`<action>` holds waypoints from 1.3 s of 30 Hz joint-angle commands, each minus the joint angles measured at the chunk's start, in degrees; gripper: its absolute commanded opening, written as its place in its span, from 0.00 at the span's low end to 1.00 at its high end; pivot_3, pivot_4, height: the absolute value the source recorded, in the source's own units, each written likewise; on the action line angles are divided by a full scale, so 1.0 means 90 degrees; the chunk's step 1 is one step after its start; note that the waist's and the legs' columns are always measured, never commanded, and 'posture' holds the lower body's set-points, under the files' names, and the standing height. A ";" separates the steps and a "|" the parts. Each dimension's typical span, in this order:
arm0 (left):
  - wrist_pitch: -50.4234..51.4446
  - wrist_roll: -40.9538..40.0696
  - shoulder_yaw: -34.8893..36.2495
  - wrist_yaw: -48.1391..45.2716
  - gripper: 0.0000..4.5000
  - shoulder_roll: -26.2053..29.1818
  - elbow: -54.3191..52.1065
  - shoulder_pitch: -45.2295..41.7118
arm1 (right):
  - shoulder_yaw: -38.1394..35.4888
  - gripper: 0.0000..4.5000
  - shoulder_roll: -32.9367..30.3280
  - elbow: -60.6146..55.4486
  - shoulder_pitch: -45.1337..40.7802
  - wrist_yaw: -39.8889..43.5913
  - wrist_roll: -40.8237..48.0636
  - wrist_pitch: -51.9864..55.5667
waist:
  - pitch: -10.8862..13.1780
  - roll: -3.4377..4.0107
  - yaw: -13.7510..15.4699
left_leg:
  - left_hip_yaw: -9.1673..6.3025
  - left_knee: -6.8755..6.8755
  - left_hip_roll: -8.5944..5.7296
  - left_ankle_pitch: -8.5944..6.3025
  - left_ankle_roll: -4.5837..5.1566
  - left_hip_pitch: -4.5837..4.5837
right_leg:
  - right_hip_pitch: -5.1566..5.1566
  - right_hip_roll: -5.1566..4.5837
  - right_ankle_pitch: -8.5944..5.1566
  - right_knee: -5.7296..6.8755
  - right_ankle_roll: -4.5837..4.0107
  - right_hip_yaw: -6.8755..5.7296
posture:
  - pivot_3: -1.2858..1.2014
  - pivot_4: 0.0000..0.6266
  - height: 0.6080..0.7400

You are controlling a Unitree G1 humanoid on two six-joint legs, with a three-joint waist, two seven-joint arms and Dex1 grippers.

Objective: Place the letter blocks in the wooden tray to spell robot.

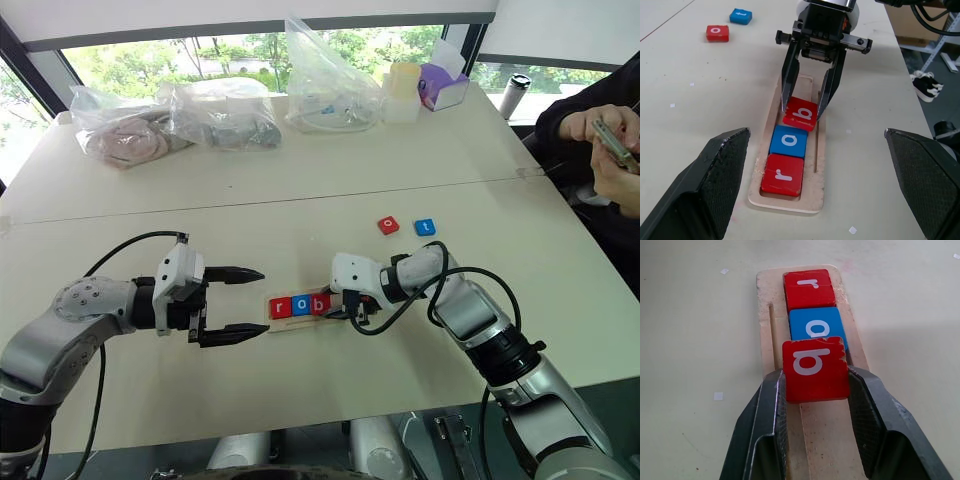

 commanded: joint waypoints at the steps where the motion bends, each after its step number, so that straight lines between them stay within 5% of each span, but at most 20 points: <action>1: 0.0005 -0.0081 0.0031 0.0044 1.00 -0.0020 -0.0217 -0.0045 | -0.0045 0.25 0.0072 -0.0017 -0.0156 -0.0005 -0.0037 -0.0141 | 0.0000 0.0000 0.0000 | 0.0000 0.0000 0.0000 0.0000 0.0000 0.0000 | 0.0000 0.0000 0.0000 0.0000 0.0000 0.0000 | 0.52 0.24 1.00; 5: 0.0011 -0.0071 0.0011 0.0066 1.00 -0.0040 -0.0207 -0.0078 | -0.0054 0.25 0.0073 0.0049 -0.0180 0.0008 -0.0079 -0.0216 | 0.0000 0.0000 0.0001 | 0.0000 0.0000 0.0000 0.0000 0.0000 0.0000 | 0.0000 0.0000 0.0000 0.0000 0.0000 0.0000 | 0.52 0.24 1.00; 11: -0.0009 -0.0078 0.0005 0.0093 1.00 -0.0032 -0.0221 -0.0060 | -0.0017 0.94 0.0131 0.0049 -0.0201 0.0005 -0.0117 -0.0197 | 0.0000 0.0000 0.0000 | 0.0000 0.0000 0.0000 0.0000 0.0000 0.0000 | 0.0000 0.0000 0.0001 0.0001 0.0001 0.0000 | 0.52 0.24 1.00; 12: -0.0009 -0.0080 0.0005 0.0100 1.00 -0.0033 -0.0225 -0.0057 | -0.0011 0.99 0.0140 0.0046 -0.0204 0.0005 -0.0124 -0.0195 | 0.0000 0.0000 0.0000 | 0.0000 0.0000 0.0000 0.0000 0.0000 0.0000 | 0.0000 0.0000 0.0001 0.0001 0.0001 0.0000 | 0.52 0.24 1.00; 25: -0.0003 -0.0091 0.0013 0.0140 1.00 -0.0032 -0.0240 -0.0007 | -0.0621 0.99 0.0412 0.0230 -0.0487 -0.0640 -0.0028 -0.0089 | 0.0000 0.0000 -0.0009 | 0.0000 0.0001 0.0000 0.0000 -0.0001 0.0001 | 0.0000 0.0000 0.0002 0.0004 0.0000 0.0000 | 0.52 0.24 1.00; 31: -0.0062 -0.0037 -0.0038 0.0115 1.00 -0.0066 -0.0163 -0.0085 | -0.1596 0.99 0.0752 0.1149 -0.1045 -0.2616 -0.0436 0.0600 | 0.0000 0.0000 0.0002 | 0.0001 0.0001 -0.0001 0.0003 -0.0006 0.0000 | -0.0001 -0.0002 0.0004 0.0004 -0.0006 0.0001 | 0.52 0.24 1.00; 39: -0.0116 0.0056 -0.0157 0.0066 1.00 -0.0165 -0.0065 -0.0194 | -0.2095 0.99 0.1120 0.1296 -0.0893 -0.3982 -0.0562 0.2124 | 0.0000 0.0002 0.0095 | 0.0001 -0.0004 0.0001 0.0003 -0.0006 -0.0001 | -0.0005 0.0000 0.0006 0.0005 -0.0005 0.0003 | 0.52 0.24 1.00</action>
